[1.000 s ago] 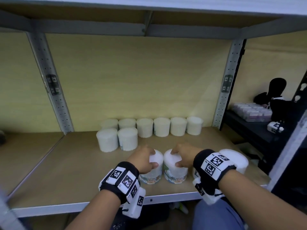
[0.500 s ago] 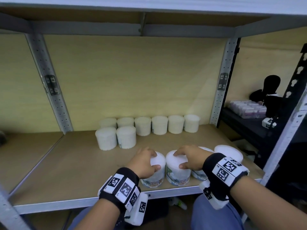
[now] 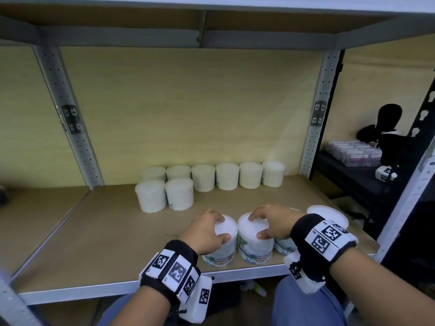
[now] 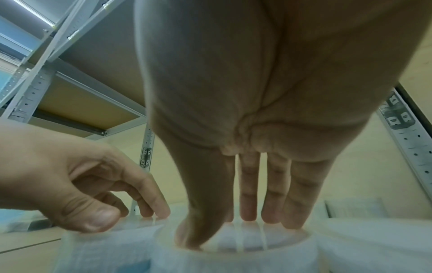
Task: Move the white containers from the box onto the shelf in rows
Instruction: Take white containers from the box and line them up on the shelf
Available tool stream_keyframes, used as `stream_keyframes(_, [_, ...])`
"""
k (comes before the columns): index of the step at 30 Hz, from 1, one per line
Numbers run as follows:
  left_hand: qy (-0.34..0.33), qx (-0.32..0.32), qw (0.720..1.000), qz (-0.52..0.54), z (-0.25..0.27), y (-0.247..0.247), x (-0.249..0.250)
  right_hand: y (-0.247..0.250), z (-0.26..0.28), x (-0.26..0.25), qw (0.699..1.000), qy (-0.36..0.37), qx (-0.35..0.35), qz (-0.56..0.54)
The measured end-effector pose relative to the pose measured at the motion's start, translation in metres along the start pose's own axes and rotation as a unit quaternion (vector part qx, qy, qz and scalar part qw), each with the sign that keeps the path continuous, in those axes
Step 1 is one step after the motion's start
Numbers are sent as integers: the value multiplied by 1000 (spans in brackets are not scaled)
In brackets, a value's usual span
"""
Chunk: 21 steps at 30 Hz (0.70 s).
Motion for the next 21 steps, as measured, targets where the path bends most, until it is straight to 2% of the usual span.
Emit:
stream_keyframes(3, [-4,8,1000,24,-1,4,-2,4,-5,-3,1000,-6,-3,-9])
stream_keyframes(10, [2,56,996,62,-6,33,-28,12,-27,-27,997,16,38,-61])
stream_keyframes(15, [40,95,993,60,-14,57,-65,21,-56,-63,993,55,67,-77])
stream_keyframes(21, [99,105,989,37,-33,76,-112,27,-101,-102,992,80,77,-50])
Point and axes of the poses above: each hand's wrist, its own z-axis away from the middle knuckle, its own y-axis out of the back of the hand, x = y × z, the point moved 1 cm from there along -z, towards the middle knuckle, and after that the axes turned 8 degrees about -z, right-handed, at the moved point
